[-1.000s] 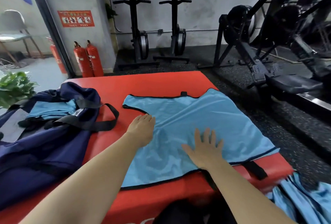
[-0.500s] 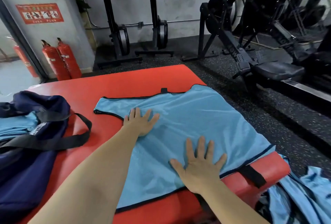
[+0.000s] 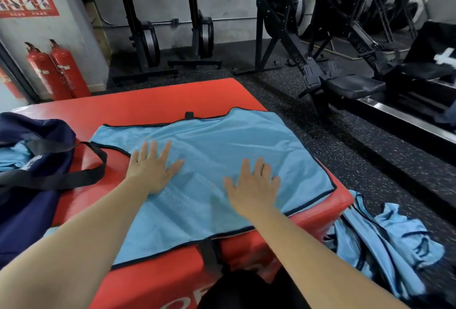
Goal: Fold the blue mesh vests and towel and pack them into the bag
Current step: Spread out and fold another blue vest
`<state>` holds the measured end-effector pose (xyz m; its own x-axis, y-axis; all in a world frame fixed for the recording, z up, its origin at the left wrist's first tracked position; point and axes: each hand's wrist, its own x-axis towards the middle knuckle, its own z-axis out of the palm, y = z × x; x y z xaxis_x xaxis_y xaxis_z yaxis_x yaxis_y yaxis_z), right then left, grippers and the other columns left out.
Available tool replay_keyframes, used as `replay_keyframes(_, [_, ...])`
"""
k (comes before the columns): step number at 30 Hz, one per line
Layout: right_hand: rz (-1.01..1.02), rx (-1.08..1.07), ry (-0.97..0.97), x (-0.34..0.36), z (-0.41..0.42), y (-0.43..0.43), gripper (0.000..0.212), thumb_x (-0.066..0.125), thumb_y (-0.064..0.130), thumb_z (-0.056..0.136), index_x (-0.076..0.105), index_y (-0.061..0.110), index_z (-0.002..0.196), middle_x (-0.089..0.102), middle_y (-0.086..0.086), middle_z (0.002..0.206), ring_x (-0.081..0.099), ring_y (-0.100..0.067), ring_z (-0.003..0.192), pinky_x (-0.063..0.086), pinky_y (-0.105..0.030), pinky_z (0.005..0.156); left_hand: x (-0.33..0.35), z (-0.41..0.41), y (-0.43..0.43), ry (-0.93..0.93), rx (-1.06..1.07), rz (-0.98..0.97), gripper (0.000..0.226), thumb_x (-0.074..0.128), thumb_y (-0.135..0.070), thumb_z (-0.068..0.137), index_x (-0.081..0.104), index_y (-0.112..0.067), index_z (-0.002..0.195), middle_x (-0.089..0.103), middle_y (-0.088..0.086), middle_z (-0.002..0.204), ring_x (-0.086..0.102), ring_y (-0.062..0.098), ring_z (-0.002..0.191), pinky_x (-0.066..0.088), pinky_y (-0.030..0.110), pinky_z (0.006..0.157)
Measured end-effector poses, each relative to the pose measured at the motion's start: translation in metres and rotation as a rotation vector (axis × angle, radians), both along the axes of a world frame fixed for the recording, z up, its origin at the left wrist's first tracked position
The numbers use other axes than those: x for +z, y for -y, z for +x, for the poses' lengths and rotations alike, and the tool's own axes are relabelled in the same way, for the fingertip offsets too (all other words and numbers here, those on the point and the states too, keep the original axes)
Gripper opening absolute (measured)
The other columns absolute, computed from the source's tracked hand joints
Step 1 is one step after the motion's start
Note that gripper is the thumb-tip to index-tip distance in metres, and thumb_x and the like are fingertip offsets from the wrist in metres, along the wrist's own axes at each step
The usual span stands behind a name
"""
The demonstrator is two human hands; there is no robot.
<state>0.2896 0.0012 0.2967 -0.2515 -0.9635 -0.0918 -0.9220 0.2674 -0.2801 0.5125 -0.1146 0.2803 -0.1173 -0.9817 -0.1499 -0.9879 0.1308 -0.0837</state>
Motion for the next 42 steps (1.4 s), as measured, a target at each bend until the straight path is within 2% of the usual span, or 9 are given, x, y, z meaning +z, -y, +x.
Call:
replay_keyframes(9, [0.108, -0.185, -0.055, -0.041, -0.093, -0.030, 0.086, 0.017, 0.074, 0.092, -0.003, 0.021, 0.156, -0.012, -0.021, 0.160, -0.014, -0.037, 0.148, -0.005, -0.057, 0.118, -0.022, -0.025, -0.076, -0.059, -0.047, 0.033, 0.090, -0.006, -0.085, 0.071, -0.017, -0.044, 0.151, -0.016, -0.006, 0.163, -0.017, 0.017, 0.150, -0.002, 0.062, 0.116])
replay_keyframes(14, [0.180, -0.161, -0.121, -0.033, -0.103, -0.033, 0.087, 0.014, 0.075, 0.091, -0.003, 0.021, 0.157, -0.010, -0.022, 0.161, -0.010, -0.039, 0.148, -0.003, -0.053, 0.119, -0.019, -0.028, -0.098, -0.021, -0.023, 0.061, 0.101, -0.010, -0.088, 0.061, -0.015, -0.043, 0.152, -0.018, -0.005, 0.163, -0.017, 0.020, 0.150, 0.001, 0.065, 0.114])
replay_keyframes(19, [0.381, -0.298, -0.191, -0.012, -0.104, -0.026, 0.105, 0.011, 0.087, 0.081, -0.008, 0.016, 0.156, -0.006, -0.026, 0.160, -0.004, -0.038, 0.149, 0.001, -0.050, 0.118, -0.019, -0.037, -0.116, -0.049, 0.021, 0.081, 0.106, -0.010, -0.091, 0.058, -0.015, -0.042, 0.152, -0.020, -0.004, 0.162, -0.020, 0.021, 0.149, -0.002, 0.066, 0.114])
replay_keyframes(22, [0.478, -0.283, -0.290, -0.001, -0.104, -0.015, 0.106, 0.007, 0.087, 0.079, -0.001, 0.015, 0.156, 0.010, -0.019, 0.161, 0.010, -0.037, 0.149, -0.001, -0.052, 0.117, -0.011, -0.039, -0.114, -0.024, 0.028, 0.104, 0.102, -0.002, -0.091, 0.066, -0.009, -0.040, 0.154, -0.013, -0.003, 0.164, -0.012, 0.023, 0.151, 0.002, 0.065, 0.114])
replay_keyframes(25, [0.356, -0.218, -0.377, 0.013, -0.100, 0.009, 0.099, 0.007, 0.081, 0.084, 0.010, 0.013, 0.156, 0.029, -0.015, 0.156, 0.024, -0.037, 0.144, 0.003, -0.057, 0.117, 0.007, -0.047, -0.097, -0.013, 0.032, 0.011, 0.091, 0.012, -0.087, 0.079, 0.013, -0.035, 0.154, 0.013, 0.000, 0.162, 0.012, 0.023, 0.149, 0.009, 0.059, 0.115])
replay_keyframes(29, [0.195, -0.023, -0.272, 0.021, -0.089, 0.051, 0.083, 0.019, 0.069, 0.093, 0.010, 0.016, 0.156, 0.021, -0.021, 0.158, 0.017, -0.033, 0.147, 0.006, -0.052, 0.117, 0.022, -0.063, -0.056, -0.076, 0.036, -0.066, 0.073, 0.017, -0.073, 0.092, 0.025, -0.032, 0.152, 0.018, 0.000, 0.162, 0.018, 0.021, 0.147, 0.012, 0.052, 0.117])
replay_keyframes(33, [0.045, 0.091, -0.197, 0.024, -0.093, 0.104, 0.062, 0.030, 0.053, 0.099, 0.033, 0.010, 0.144, 0.043, -0.020, 0.144, 0.038, -0.033, 0.135, 0.029, -0.045, 0.107, 0.028, -0.057, 0.002, -0.139, 0.059, -0.149, 0.053, 0.023, -0.053, 0.102, 0.037, -0.026, 0.145, 0.037, 0.000, 0.152, 0.033, 0.022, 0.140, 0.021, 0.044, 0.113])
replay_keyframes(39, [-0.212, 0.078, -0.159, 0.023, -0.116, 0.193, 0.024, 0.038, 0.017, 0.100, 0.057, 0.009, 0.113, 0.063, -0.016, 0.115, 0.057, -0.035, 0.109, 0.044, -0.037, 0.085, 0.028, -0.036, 0.080, -0.198, 0.133, -0.198, 0.025, 0.035, -0.028, 0.101, 0.057, -0.018, 0.109, 0.062, 0.005, 0.123, 0.054, 0.027, 0.115, 0.034, 0.037, 0.094])
replay_keyframes(42, [-0.195, 0.084, -0.160, 0.016, -0.125, 0.237, 0.025, 0.047, 0.011, 0.095, 0.055, 0.009, 0.119, 0.061, -0.016, 0.120, 0.055, -0.036, 0.112, 0.043, -0.038, 0.089, 0.022, -0.037, 0.112, -0.190, 0.162, -0.138, 0.037, 0.041, -0.032, 0.101, 0.051, -0.017, 0.133, 0.055, 0.004, 0.138, 0.048, 0.024, 0.128, 0.026, 0.037, 0.108])
